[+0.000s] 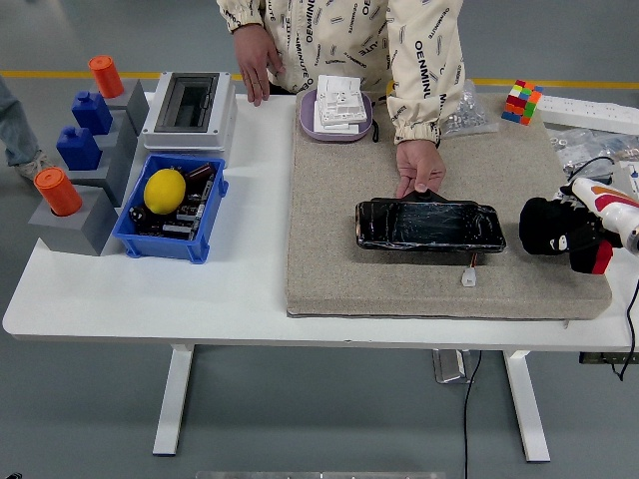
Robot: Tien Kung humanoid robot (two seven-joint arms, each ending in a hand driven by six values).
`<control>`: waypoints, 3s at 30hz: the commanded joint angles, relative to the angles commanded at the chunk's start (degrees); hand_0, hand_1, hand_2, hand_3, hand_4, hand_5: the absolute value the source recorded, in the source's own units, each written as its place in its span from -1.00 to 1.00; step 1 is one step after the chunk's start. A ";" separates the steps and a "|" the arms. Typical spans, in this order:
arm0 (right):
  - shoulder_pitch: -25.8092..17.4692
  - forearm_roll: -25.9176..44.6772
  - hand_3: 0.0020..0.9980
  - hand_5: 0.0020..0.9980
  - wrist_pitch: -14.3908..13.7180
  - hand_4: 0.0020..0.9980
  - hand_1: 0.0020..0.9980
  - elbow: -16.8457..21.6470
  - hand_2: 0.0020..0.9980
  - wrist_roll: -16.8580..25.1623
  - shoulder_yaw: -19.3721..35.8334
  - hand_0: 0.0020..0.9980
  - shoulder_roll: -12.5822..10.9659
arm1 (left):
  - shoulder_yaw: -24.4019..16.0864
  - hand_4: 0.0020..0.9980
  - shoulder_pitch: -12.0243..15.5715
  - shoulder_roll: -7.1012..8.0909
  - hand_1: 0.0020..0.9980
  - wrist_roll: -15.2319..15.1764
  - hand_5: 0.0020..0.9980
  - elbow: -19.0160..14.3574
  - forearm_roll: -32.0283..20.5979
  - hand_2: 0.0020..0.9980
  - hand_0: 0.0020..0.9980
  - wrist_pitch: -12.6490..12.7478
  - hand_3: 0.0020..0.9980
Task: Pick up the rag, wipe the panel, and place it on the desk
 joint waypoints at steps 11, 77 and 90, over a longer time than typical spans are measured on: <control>-0.50 -4.23 -0.10 -1.00 -1.28 0.84 -0.20 0.80 -0.08 -0.25 4.60 -0.43 3.90 | 0.20 0.37 0.37 0.12 0.43 0.22 0.13 0.00 0.00 0.54 0.44 0.13 0.24; 0.29 -3.85 0.44 -0.24 1.89 1.00 0.24 0.18 0.44 -1.10 7.85 0.30 4.65 | -0.59 0.37 -0.47 -0.30 0.43 -0.20 0.13 0.00 -0.01 0.54 0.45 -0.04 0.24; 0.84 -3.93 0.51 -0.18 1.68 1.00 0.32 0.33 0.53 -1.02 8.27 0.39 4.14 | -0.89 0.37 -0.41 -0.30 0.43 -0.15 0.13 0.00 -0.04 0.54 0.44 0.03 0.24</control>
